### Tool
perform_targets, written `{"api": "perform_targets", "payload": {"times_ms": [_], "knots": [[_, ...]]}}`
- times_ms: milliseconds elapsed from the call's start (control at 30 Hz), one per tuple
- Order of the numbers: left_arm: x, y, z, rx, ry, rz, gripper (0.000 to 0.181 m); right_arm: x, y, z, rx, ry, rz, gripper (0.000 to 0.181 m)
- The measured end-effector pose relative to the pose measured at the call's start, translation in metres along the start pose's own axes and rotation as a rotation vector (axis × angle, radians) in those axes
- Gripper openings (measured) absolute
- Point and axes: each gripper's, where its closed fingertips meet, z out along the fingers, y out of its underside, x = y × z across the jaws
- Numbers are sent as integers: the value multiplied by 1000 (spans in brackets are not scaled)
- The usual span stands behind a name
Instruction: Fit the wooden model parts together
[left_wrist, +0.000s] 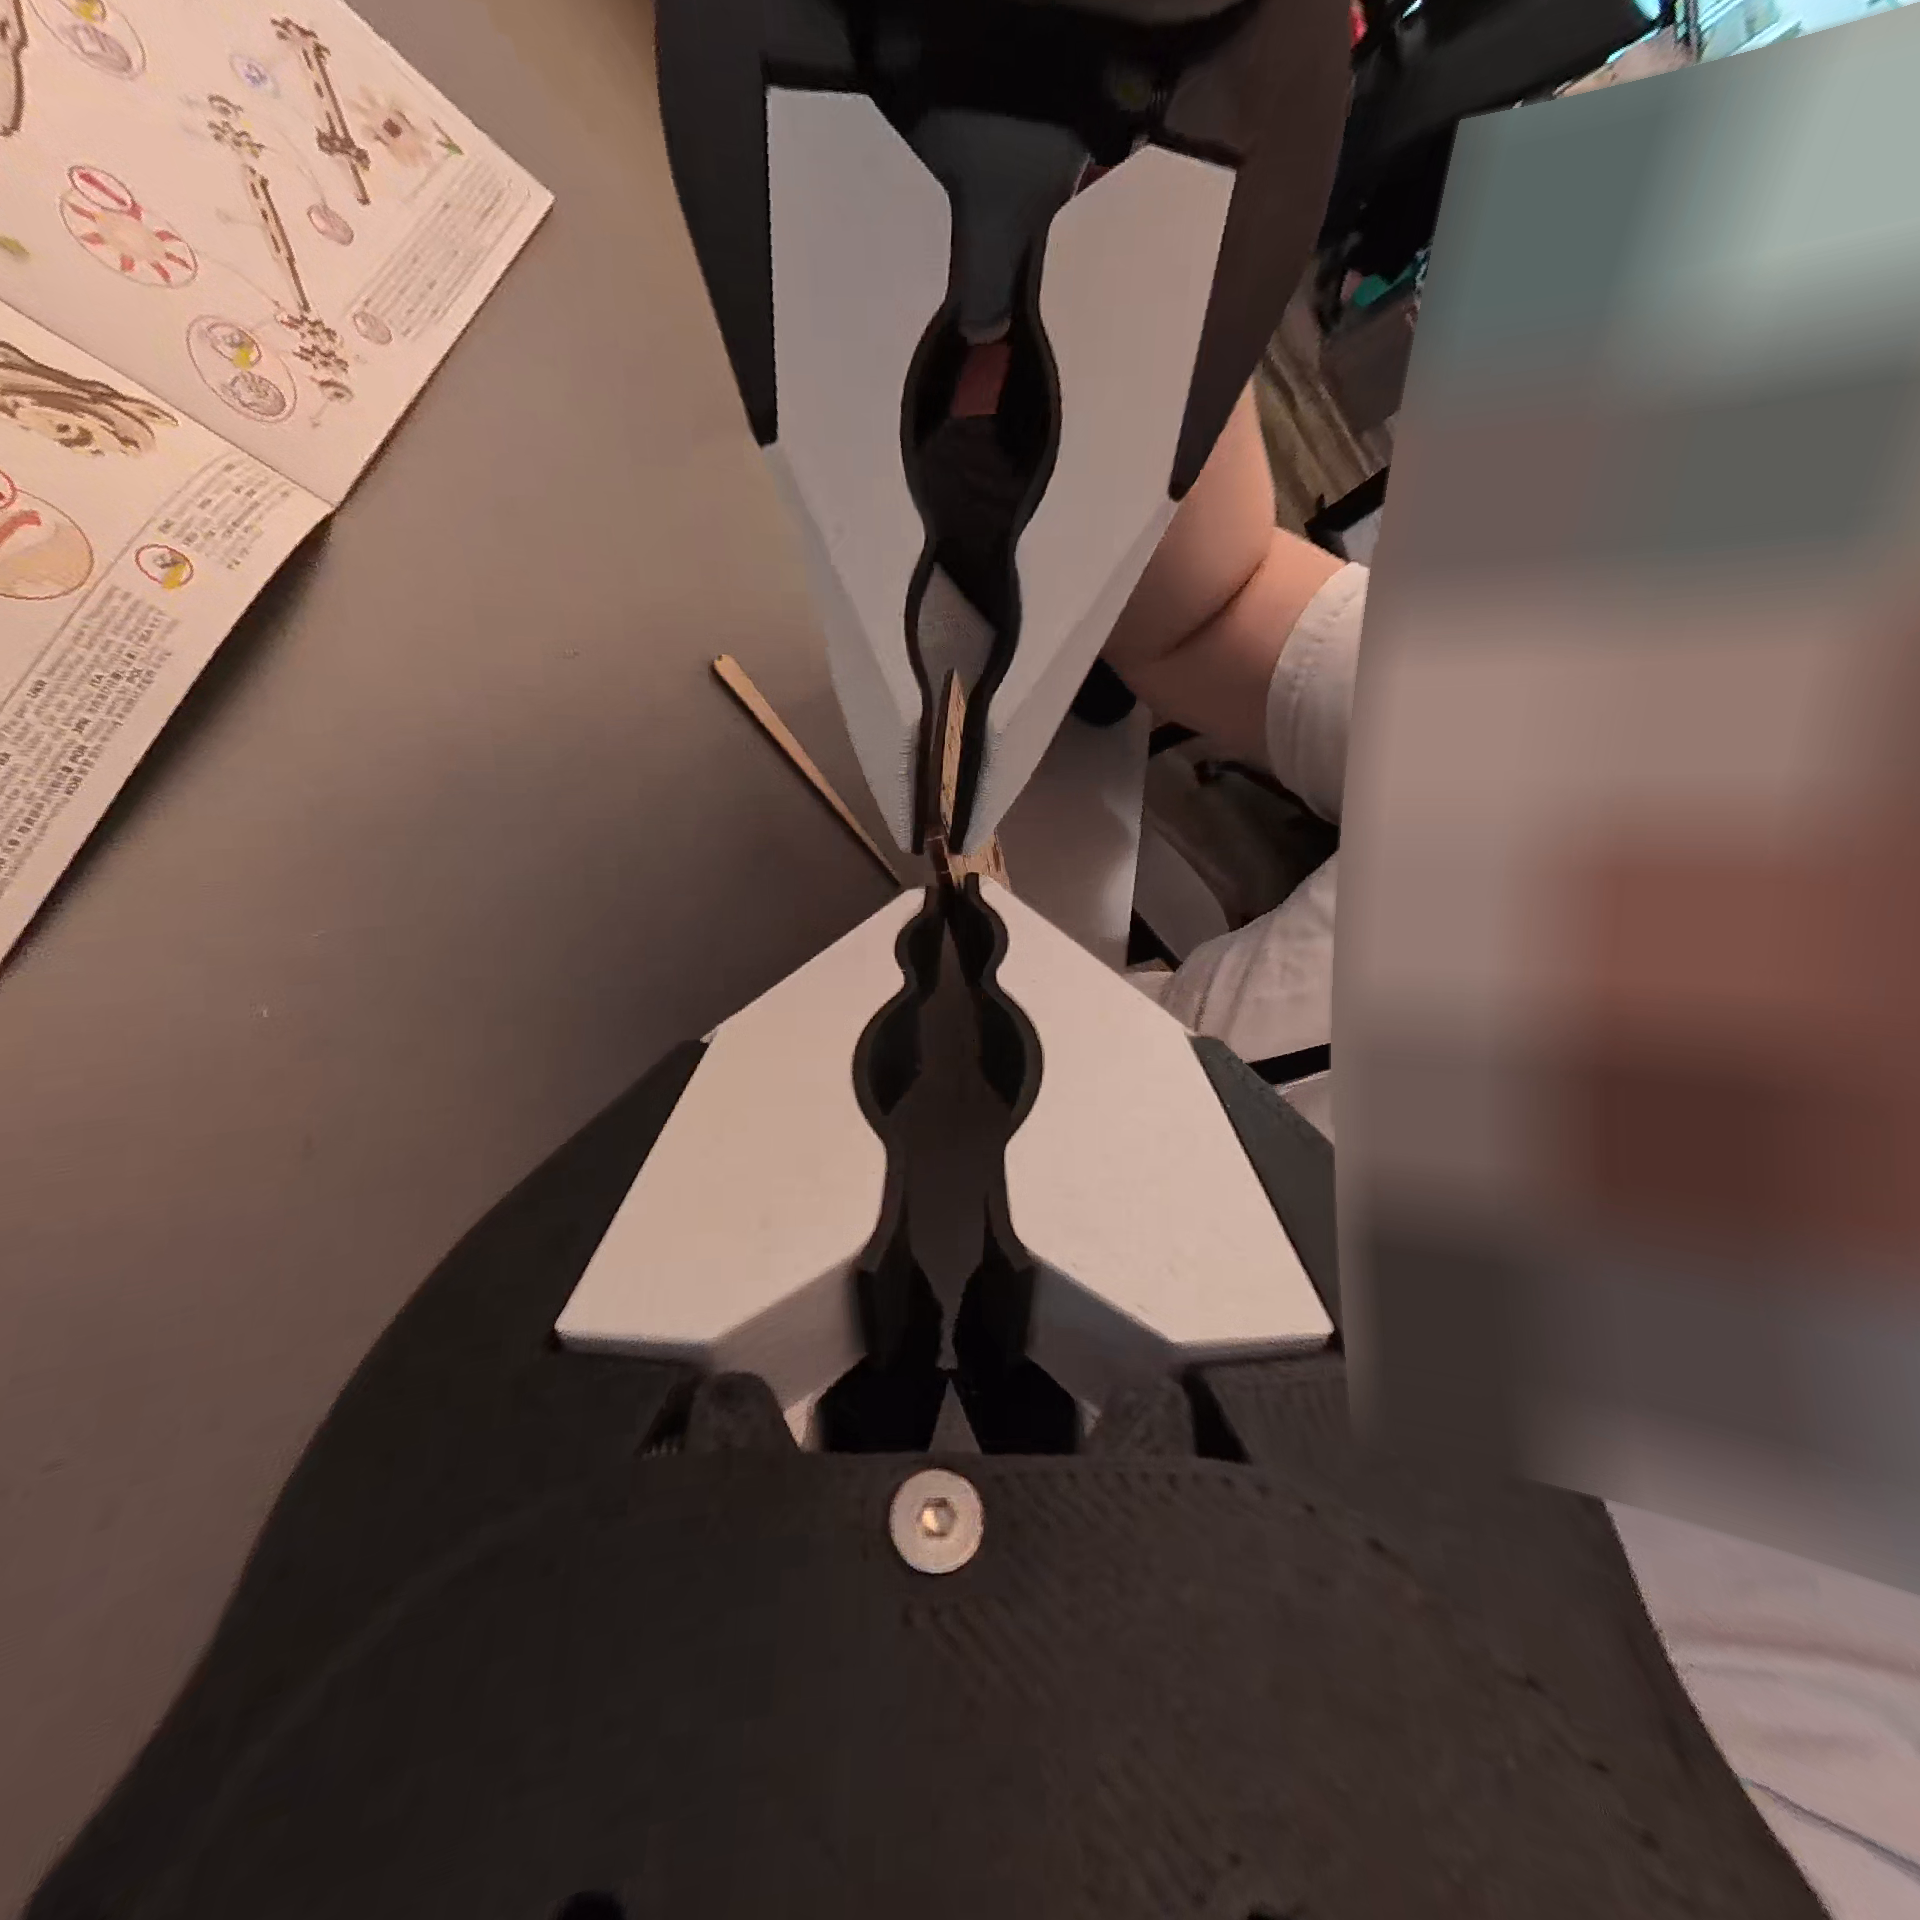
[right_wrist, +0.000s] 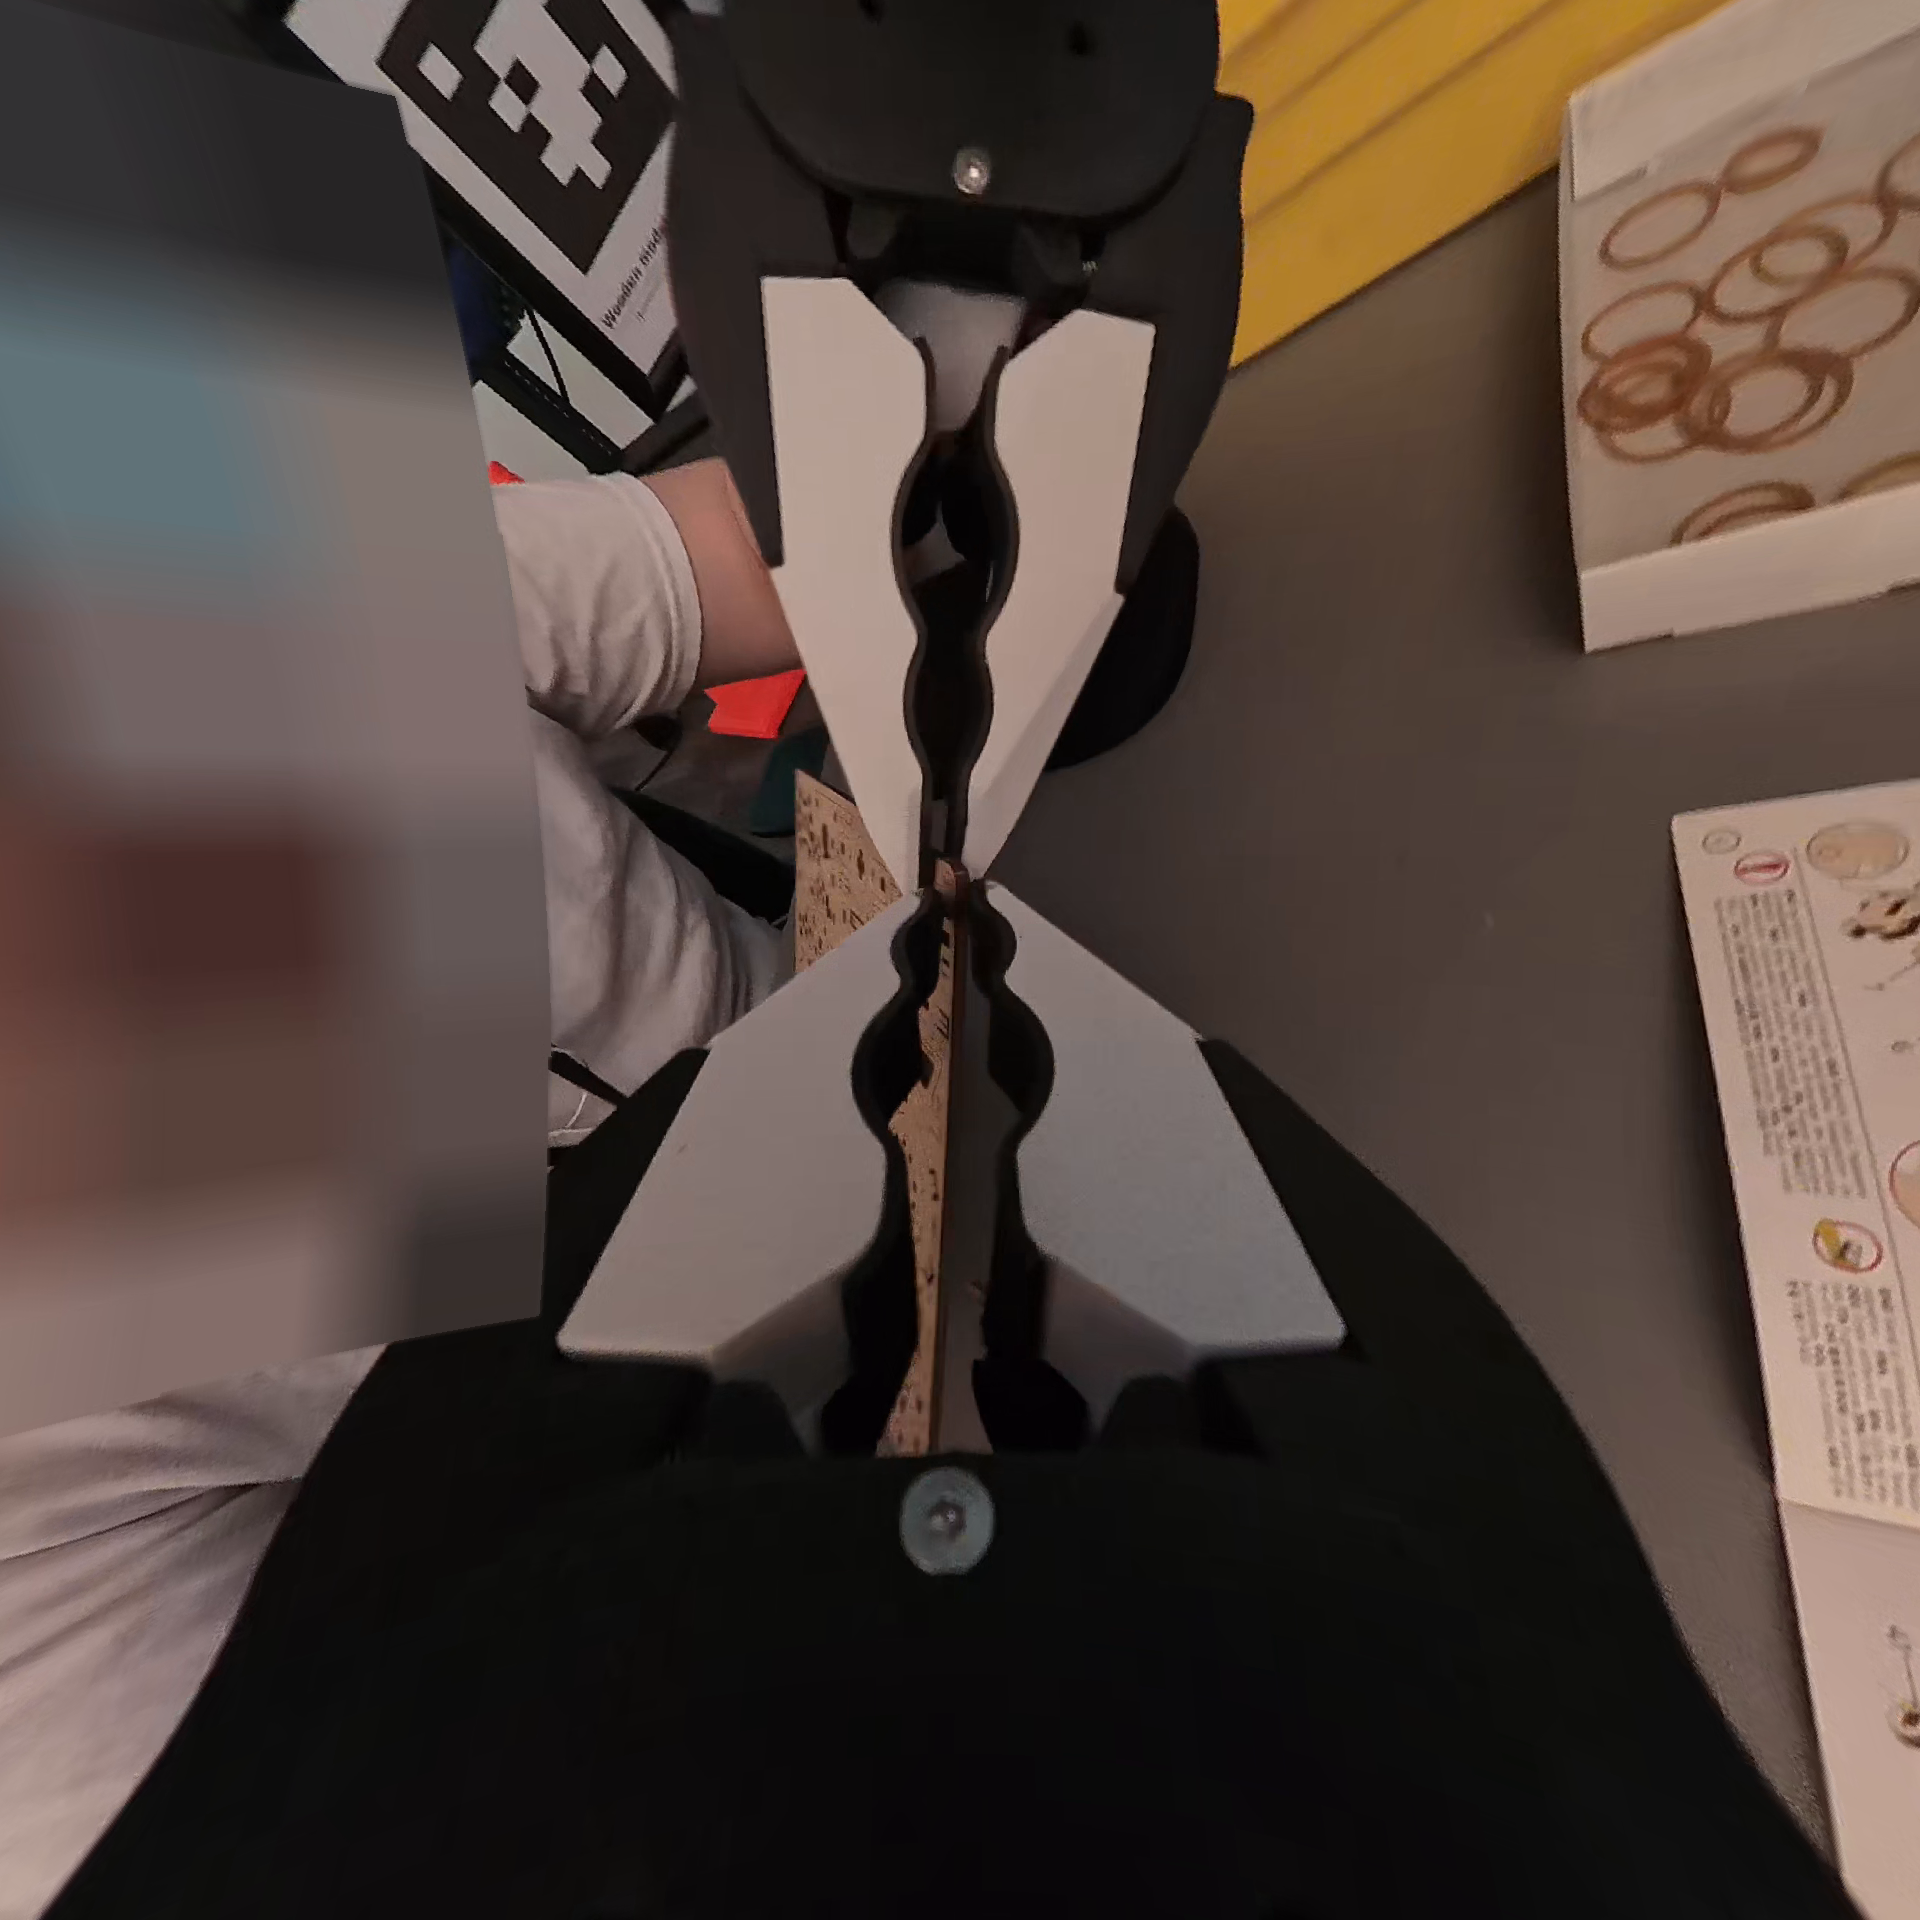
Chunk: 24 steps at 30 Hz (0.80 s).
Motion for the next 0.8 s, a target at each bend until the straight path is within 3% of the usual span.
{"api": "perform_targets", "payload": {"times_ms": [433,800], "knots": [[-1,11,14,-73,41,-16,2,-2,19,8,-118,1,6,4],[4,13,17,-92,79,-5,3,-3,13,4,-98,29,-10,3]]}}
